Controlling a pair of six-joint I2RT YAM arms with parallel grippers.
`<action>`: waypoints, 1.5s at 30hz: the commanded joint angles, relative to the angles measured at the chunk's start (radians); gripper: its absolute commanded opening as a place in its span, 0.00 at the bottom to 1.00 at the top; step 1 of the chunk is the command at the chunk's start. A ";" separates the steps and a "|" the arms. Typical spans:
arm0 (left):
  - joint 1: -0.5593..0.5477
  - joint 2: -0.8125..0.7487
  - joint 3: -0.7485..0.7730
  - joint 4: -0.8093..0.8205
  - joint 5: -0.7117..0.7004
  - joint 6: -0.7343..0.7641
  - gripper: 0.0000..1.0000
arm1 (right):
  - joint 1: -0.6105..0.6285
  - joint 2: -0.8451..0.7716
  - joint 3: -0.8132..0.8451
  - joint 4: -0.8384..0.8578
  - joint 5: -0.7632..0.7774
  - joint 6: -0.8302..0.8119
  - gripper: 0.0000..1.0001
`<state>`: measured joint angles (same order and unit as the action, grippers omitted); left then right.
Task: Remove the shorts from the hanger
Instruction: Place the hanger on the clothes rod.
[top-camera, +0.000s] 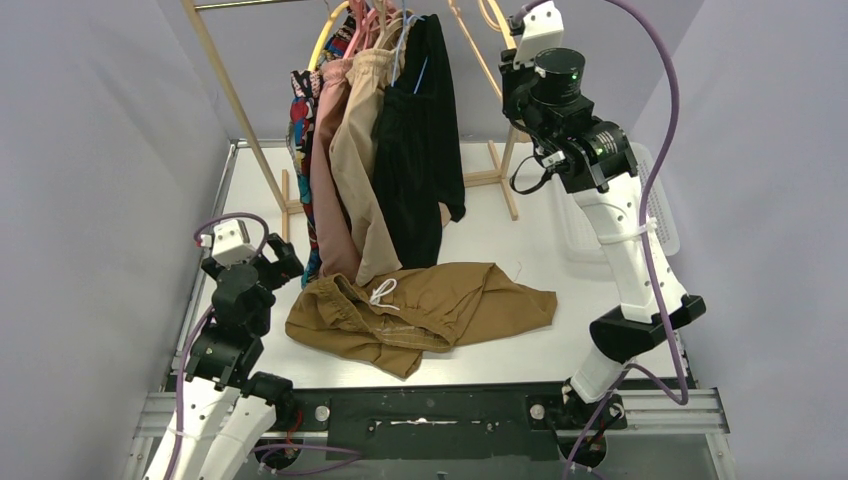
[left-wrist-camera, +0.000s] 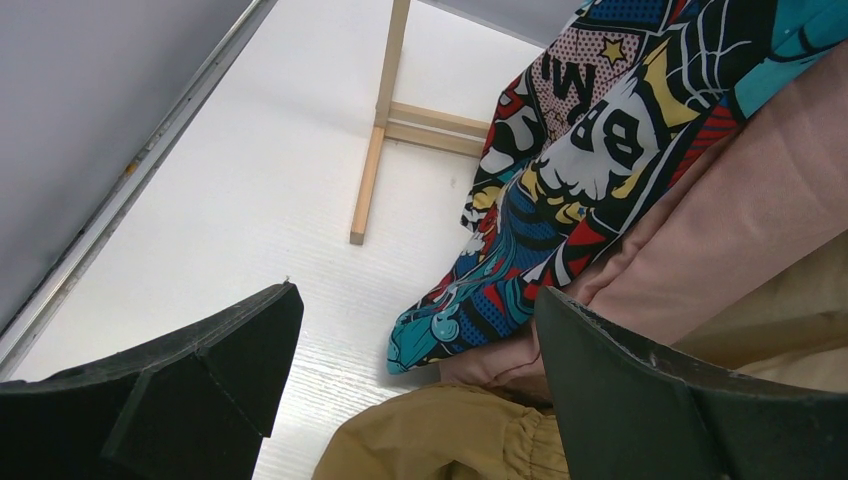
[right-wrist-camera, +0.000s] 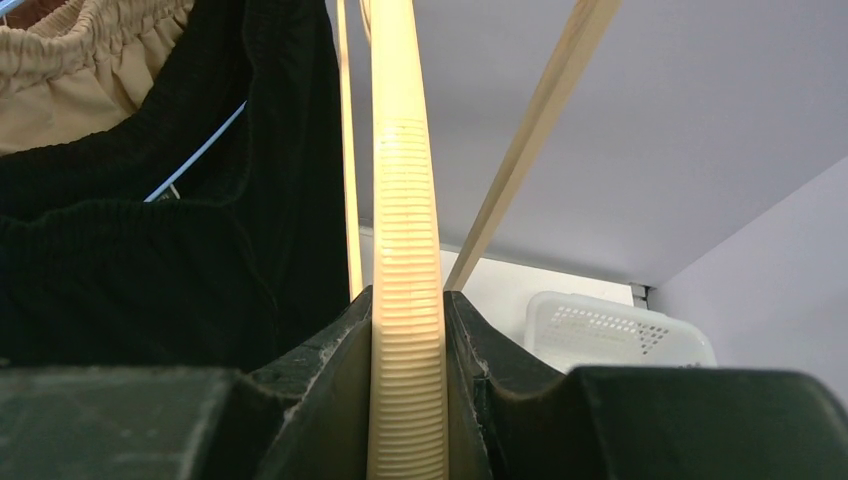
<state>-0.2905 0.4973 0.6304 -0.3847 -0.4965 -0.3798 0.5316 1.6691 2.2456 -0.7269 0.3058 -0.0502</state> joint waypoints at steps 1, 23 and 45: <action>0.007 -0.007 0.005 0.056 0.008 0.025 0.88 | -0.004 0.046 0.102 0.015 0.033 -0.031 0.00; 0.007 -0.001 0.003 0.057 0.023 0.038 0.88 | -0.025 -0.025 0.018 0.078 0.010 -0.004 0.00; 0.012 0.004 0.003 0.059 0.031 0.041 0.88 | -0.036 0.095 0.209 0.015 0.009 -0.033 0.00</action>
<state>-0.2859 0.5014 0.6281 -0.3843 -0.4812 -0.3546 0.5034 1.7916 2.3943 -0.7647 0.2974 -0.0608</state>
